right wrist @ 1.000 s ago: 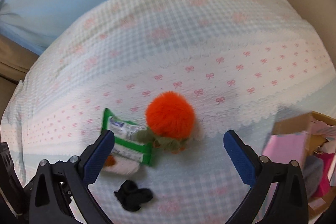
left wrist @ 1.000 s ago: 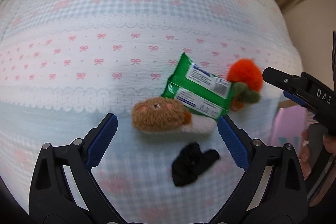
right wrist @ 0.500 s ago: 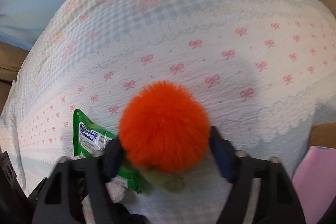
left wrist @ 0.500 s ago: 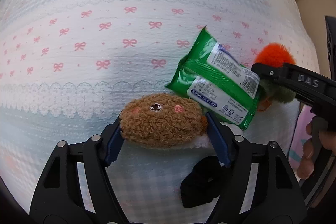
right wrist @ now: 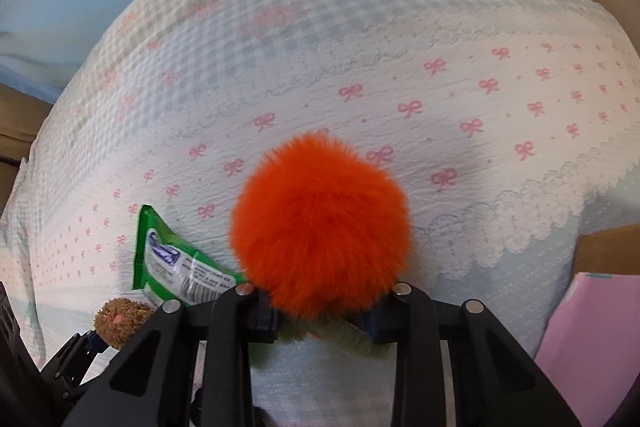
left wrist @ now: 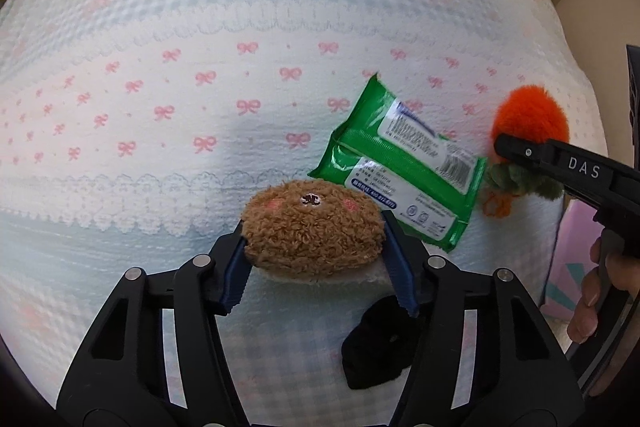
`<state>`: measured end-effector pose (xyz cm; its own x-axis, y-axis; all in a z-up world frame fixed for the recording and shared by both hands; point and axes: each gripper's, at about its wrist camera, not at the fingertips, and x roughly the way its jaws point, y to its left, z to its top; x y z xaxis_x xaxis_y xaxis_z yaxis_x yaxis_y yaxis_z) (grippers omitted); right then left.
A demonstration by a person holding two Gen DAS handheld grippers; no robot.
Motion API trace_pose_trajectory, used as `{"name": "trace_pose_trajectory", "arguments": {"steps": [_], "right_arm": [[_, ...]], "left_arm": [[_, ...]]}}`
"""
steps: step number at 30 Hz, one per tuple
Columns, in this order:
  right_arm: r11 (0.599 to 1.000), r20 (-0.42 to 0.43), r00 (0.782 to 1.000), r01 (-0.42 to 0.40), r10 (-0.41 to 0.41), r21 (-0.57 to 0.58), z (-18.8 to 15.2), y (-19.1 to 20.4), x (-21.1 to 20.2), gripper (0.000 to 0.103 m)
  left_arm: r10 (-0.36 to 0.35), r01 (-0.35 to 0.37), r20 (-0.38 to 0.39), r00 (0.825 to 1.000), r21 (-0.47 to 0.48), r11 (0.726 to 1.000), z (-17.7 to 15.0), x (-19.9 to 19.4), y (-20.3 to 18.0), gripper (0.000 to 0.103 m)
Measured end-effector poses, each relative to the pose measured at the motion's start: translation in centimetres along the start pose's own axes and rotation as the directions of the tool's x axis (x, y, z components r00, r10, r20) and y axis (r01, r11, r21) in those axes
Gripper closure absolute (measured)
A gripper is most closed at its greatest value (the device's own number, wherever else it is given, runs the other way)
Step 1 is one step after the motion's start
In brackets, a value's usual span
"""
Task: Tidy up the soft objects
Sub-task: 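Grasp the brown plush with the left tool while the right tool grasps the orange pom-pom, then carry plush and pom-pom over the box and release both inside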
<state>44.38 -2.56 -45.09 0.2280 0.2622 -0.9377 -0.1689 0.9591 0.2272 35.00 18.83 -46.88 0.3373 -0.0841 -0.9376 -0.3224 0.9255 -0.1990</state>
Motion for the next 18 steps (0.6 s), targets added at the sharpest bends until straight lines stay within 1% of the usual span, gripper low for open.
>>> {"name": "trace_pose_trajectory", "arguments": {"steps": [6, 10, 14, 18], "right_arm": [[1.0, 0.057, 0.998, -0.02, 0.019, 0.018, -0.5, 0.4, -3.9, 0.076], [0.999, 0.117, 0.993, -0.03, 0.028, 0.012, -1.2, 1.6, -7.7, 0.076], [0.999, 0.18, 0.983, -0.034, 0.033, 0.005, -2.5, 2.6, -12.7, 0.076], [0.999, 0.23, 0.973, -0.03, 0.025, 0.017, -4.5, 3.1, -18.3, 0.076]], "left_arm": [[-0.001, 0.0, 0.064, 0.998, 0.014, 1.0, 0.0, -4.3, -0.1, 0.048], [-0.012, 0.007, 0.119, 0.993, 0.037, 0.999, -0.1, -8.7, -0.3, 0.048], [-0.017, 0.006, 0.172, 0.985, 0.068, 0.998, -0.7, -13.3, -0.8, 0.048], [-0.027, 0.004, 0.21, 0.977, 0.11, 0.994, -1.5, -18.0, -1.7, 0.048]]}}
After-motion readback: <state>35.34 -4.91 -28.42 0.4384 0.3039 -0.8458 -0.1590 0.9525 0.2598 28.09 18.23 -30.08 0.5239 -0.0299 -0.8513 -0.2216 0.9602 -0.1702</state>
